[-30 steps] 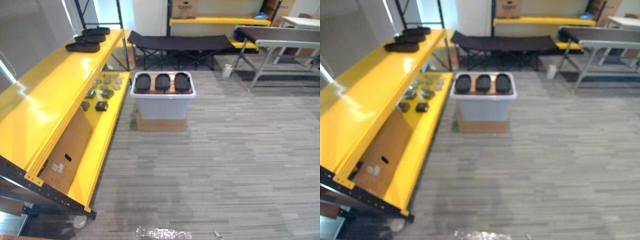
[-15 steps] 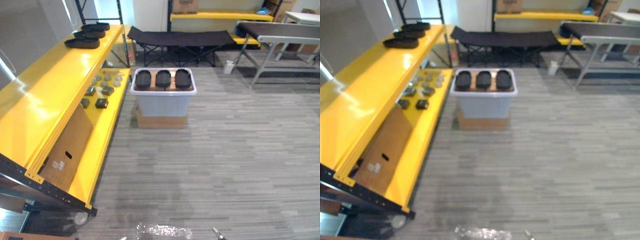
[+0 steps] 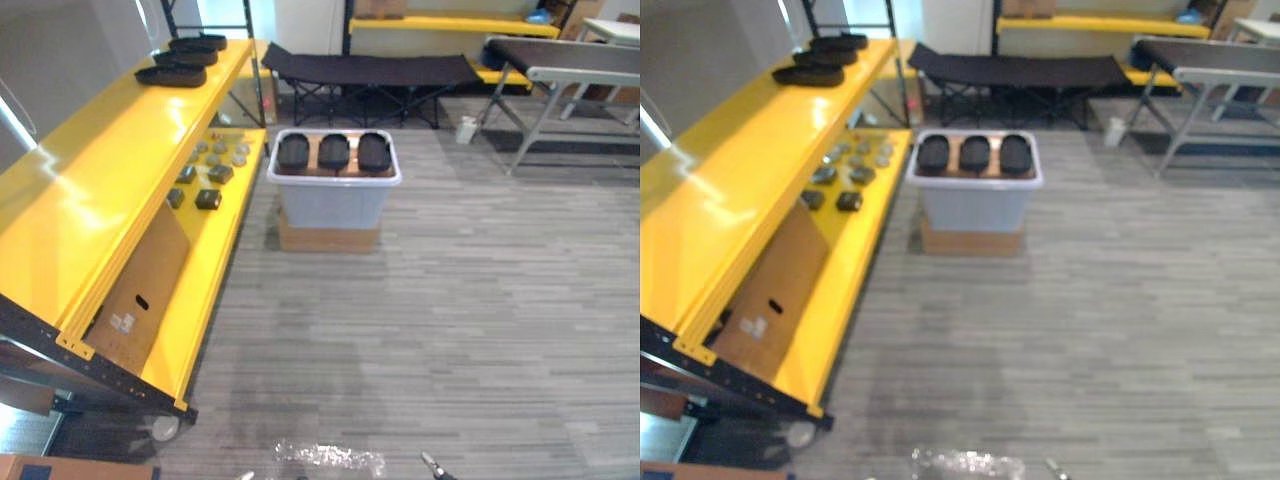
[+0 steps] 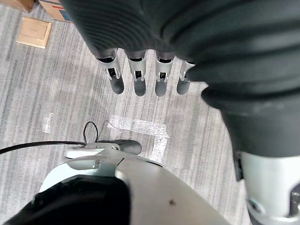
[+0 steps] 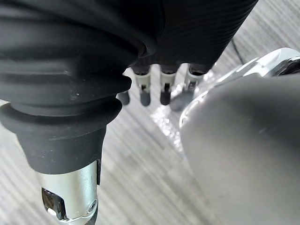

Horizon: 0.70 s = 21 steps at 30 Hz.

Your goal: Walk over and take plastic housings, then place them on the shelf

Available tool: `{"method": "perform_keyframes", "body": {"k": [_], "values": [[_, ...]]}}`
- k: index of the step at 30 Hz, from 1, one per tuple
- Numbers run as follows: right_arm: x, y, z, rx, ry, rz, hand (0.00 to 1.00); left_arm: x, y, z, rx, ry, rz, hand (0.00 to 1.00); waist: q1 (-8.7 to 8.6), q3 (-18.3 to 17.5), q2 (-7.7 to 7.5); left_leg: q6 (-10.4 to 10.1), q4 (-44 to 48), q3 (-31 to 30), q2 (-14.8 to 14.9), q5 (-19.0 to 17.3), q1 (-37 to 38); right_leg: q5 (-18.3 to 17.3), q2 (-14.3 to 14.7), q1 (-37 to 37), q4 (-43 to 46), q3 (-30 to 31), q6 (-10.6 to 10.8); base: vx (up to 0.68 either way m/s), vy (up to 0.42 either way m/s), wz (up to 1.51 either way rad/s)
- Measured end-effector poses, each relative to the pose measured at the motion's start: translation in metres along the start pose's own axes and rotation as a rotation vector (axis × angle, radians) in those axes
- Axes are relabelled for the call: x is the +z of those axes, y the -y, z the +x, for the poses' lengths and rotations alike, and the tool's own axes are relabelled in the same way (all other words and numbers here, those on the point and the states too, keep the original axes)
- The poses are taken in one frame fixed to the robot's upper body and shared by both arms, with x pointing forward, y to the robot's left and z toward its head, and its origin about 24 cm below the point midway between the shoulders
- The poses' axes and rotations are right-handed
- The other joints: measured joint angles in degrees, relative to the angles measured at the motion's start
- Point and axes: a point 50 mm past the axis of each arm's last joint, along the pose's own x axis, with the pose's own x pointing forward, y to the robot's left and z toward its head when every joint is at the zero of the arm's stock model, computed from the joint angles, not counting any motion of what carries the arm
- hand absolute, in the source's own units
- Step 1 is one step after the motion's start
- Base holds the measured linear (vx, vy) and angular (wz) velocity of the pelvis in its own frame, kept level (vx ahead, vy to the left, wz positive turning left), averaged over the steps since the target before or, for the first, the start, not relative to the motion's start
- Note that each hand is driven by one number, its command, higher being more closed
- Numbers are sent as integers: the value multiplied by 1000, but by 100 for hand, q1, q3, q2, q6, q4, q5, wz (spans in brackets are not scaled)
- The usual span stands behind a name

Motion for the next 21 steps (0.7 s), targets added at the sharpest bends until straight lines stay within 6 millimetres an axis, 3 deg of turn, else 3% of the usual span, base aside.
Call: {"method": "perform_keyframes", "body": {"k": [5, 9, 14, 21], "values": [[6, -17, 4, 10, 35, -23, 0, 22, -2, 0, 1, 67, 51, 0, 34, 259, -173, 3, 242, -110, -50, -13, -280, 8, -88, -196, 103, -45, 12, -30, 16, 10], [11, -22, 4, 0, 63, -53, 0, 33, 2, 0, -9, 99, 77, 0, 105, 381, -122, 62, 350, -104, -64, -55, -374, 11, -116, -264, 169, -25, 17, -5, 8, 1], [18, -31, 5, 8, 90, -151, 0, 51, 12, 0, -27, 164, 281, 0, 156, 477, -54, 79, 513, -79, -66, -103, -538, 14, -130, -406, 261, 20, 20, -2, 0, -2], [19, -36, 5, 21, 102, -225, 0, 56, 15, -1, -36, 181, 360, 0, 168, 487, -42, 83, 536, -80, -65, -102, -526, 14, -137, -402, 302, 24, 20, 0, 0, 0]]}}
